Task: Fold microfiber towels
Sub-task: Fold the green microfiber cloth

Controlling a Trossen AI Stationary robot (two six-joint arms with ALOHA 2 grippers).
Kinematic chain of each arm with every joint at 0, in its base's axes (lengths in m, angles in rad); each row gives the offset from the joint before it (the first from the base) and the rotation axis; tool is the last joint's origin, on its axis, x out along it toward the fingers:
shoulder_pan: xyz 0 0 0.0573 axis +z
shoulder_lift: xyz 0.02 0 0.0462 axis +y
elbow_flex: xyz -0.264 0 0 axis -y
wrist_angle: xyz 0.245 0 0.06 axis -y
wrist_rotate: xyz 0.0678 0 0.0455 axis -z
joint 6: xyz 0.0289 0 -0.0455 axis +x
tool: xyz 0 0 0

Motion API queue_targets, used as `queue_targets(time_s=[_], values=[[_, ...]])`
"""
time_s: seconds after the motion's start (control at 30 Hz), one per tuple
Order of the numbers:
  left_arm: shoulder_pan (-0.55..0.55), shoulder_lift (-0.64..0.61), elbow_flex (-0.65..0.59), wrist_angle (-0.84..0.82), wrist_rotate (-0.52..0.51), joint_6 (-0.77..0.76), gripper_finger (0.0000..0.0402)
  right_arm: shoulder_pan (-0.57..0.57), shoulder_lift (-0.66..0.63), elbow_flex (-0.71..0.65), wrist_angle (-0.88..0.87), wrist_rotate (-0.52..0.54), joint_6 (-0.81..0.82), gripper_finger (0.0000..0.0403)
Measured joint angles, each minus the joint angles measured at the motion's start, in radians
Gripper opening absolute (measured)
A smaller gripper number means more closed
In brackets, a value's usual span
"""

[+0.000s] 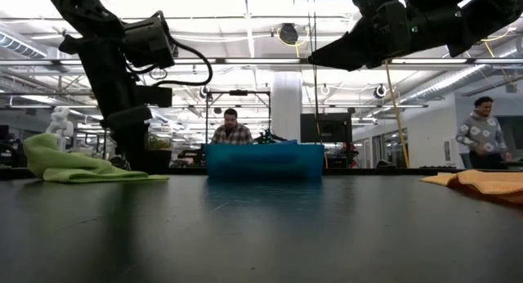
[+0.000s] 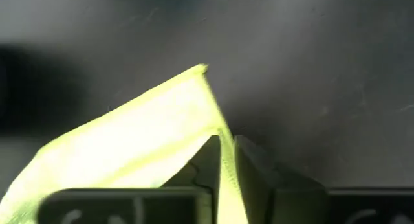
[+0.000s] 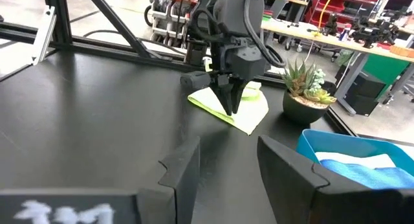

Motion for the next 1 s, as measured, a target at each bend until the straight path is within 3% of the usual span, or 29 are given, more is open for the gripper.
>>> queue_targets(time_s=[0.27, 0.43, 0.57, 1.0], values=[[0.001, 0.03, 0.0, -0.013, -0.002, -0.002, 0.0141, 0.0, 0.0, -0.015, 0.006, 0.0, 0.002, 0.0146], [0.001, 0.063, 0.0, -0.013, -0.033, -0.02, 0.0168, 0.0, 0.004, -0.015, 0.01, 0.0, 0.002, 0.0146], [0.009, 0.066, 0.0, -0.021, -0.065, -0.032, 0.0165, 0.0, 0.004, -0.015, 0.011, 0.0, 0.002, 0.0146], [0.034, 0.066, 0.0, -0.02, -0.03, -0.007, 0.0108, 0.0, 0.004, -0.015, 0.007, 0.0, 0.002, 0.0146]])
